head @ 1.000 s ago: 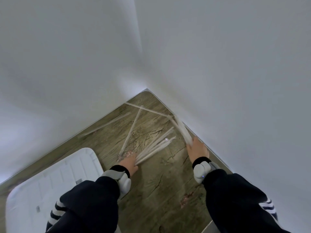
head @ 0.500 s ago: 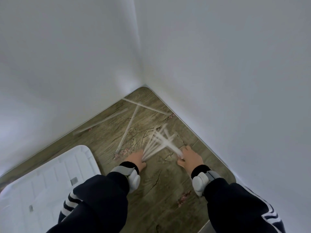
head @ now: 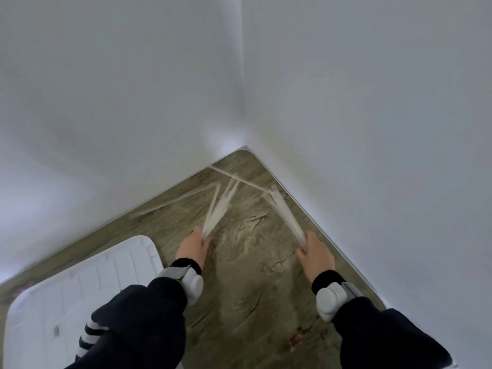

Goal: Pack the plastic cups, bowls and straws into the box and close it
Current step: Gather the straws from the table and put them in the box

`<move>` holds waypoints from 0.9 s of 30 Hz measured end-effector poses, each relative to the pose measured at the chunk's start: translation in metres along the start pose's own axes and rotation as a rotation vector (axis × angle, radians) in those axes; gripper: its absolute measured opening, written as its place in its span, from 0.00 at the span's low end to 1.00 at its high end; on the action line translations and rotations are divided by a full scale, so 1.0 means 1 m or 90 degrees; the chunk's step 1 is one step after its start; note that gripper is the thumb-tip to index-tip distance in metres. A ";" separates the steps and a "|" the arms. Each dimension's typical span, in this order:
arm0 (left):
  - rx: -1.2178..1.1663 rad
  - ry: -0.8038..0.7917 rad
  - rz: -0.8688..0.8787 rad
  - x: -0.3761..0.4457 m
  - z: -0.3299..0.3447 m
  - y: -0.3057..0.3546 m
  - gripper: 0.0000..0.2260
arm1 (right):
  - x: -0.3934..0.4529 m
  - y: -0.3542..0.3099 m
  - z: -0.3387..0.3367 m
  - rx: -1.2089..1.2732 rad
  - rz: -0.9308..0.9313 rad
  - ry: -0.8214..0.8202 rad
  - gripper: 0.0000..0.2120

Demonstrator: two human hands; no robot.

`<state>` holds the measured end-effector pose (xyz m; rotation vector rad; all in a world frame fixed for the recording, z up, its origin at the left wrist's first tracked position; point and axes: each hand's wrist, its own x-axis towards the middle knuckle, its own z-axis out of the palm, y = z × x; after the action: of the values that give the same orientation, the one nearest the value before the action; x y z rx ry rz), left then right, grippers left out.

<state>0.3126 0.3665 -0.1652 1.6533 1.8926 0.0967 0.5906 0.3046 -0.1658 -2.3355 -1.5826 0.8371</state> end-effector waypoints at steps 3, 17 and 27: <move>-0.018 0.010 -0.043 0.011 -0.006 0.002 0.12 | 0.012 -0.014 -0.003 -0.059 -0.038 -0.037 0.08; 0.084 -0.124 -0.110 0.035 -0.001 0.001 0.15 | 0.112 -0.102 0.000 -0.095 -0.156 0.017 0.11; 0.164 -0.236 -0.057 0.047 -0.046 -0.026 0.19 | 0.118 -0.100 0.045 -0.208 -0.184 0.014 0.11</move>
<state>0.2667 0.4193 -0.1581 1.6117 1.7405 -0.4766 0.5183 0.4453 -0.1971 -2.2195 -2.1168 0.5187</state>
